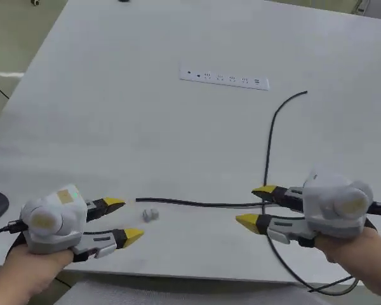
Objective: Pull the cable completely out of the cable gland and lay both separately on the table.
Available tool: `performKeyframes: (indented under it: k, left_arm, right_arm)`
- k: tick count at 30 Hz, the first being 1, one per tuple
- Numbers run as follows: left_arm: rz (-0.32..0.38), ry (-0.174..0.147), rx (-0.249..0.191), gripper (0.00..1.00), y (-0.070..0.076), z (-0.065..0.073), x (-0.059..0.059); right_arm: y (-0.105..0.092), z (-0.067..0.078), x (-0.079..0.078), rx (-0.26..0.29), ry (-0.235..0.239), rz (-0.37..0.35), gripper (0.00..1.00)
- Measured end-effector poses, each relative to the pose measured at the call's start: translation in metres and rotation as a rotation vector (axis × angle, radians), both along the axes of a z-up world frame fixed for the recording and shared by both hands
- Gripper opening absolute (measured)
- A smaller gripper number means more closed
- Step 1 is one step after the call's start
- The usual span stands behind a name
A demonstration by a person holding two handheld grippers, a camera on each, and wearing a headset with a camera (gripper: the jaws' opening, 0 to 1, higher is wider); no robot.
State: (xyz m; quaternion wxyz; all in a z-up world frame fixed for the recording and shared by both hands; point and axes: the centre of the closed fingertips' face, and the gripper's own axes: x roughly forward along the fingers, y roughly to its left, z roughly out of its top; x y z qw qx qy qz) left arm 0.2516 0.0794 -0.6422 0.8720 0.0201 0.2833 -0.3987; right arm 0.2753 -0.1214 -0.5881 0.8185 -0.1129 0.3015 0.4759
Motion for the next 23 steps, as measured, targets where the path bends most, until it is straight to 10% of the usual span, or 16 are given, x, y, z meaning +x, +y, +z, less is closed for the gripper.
performKeyframes:
  k: [9,23]
  left_arm:
    - [0.037,-0.014,-0.068,0.65,0.006,0.031,-0.021]
    - [0.081,0.004,-0.07,0.81,0.02,0.035,-0.031]
  right_arm:
    - [-0.022,0.013,-0.023,0.137,0.004,-0.075,0.65]
    - [-0.037,0.011,-0.041,0.149,0.015,-0.112,0.78]
